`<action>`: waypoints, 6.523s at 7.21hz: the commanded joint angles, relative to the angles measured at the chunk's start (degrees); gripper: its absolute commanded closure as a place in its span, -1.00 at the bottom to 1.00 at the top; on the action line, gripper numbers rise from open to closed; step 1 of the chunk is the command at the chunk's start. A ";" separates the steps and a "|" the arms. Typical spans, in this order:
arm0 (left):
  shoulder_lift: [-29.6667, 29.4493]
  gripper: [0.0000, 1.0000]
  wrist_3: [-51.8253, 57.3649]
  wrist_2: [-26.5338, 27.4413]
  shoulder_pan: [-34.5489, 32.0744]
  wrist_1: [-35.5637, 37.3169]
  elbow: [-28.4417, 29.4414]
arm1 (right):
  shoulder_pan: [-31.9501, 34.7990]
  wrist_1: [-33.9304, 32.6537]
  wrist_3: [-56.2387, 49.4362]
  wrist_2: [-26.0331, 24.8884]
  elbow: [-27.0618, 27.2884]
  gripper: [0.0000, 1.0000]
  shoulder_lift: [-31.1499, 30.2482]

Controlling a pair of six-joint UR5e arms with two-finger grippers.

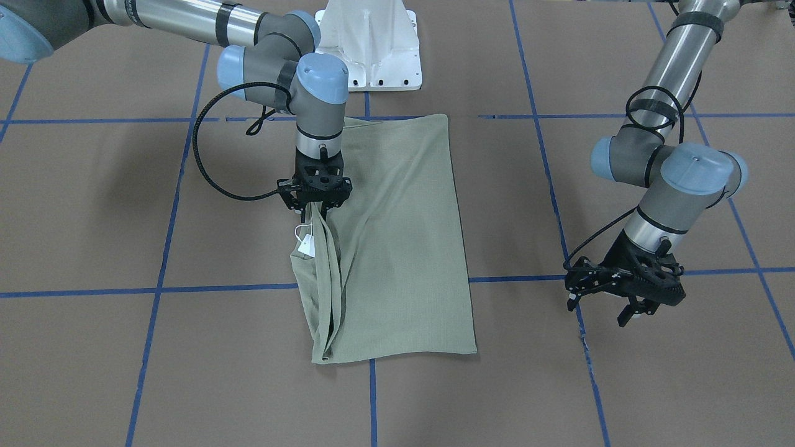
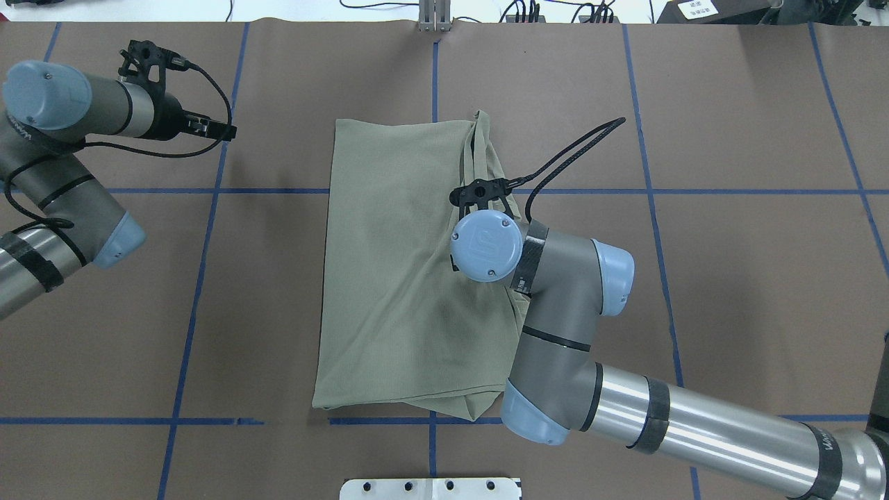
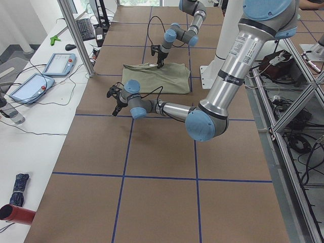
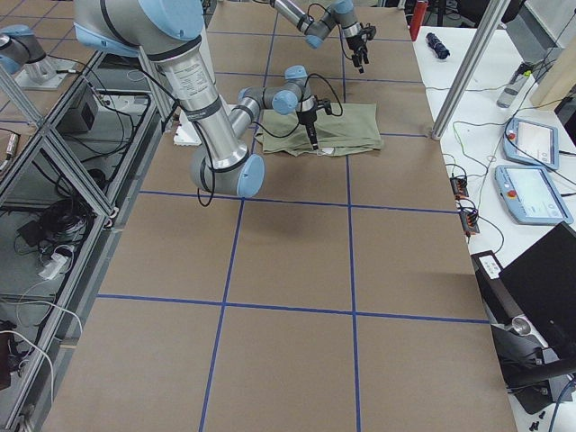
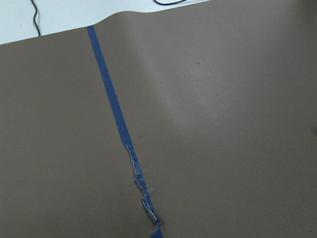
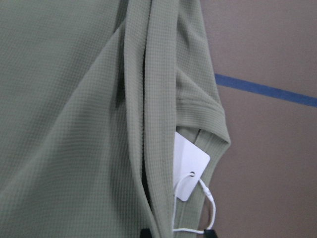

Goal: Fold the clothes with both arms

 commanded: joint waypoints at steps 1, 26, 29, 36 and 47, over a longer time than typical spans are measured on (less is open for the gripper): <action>0.00 -1.00 0.00 0.00 0.00 0.00 0.00 | 2.31 -3.96 -2.72 0.05 0.47 0.31 -0.70; 17.23 -0.43 -75.58 29.44 48.52 15.47 -40.61 | -15.33 16.16 47.53 -15.85 27.54 -0.87 -20.92; 17.05 1.00 -75.15 29.44 48.52 15.56 -40.61 | -16.30 16.16 49.01 -16.03 27.10 -0.85 -20.92; 17.67 -0.68 -73.56 29.44 47.73 15.91 -40.96 | -16.92 16.16 49.11 -17.09 27.19 -0.87 -20.92; 17.49 0.00 -72.07 29.36 47.90 16.09 -39.64 | -17.01 16.16 49.19 -17.09 27.19 -0.87 -21.01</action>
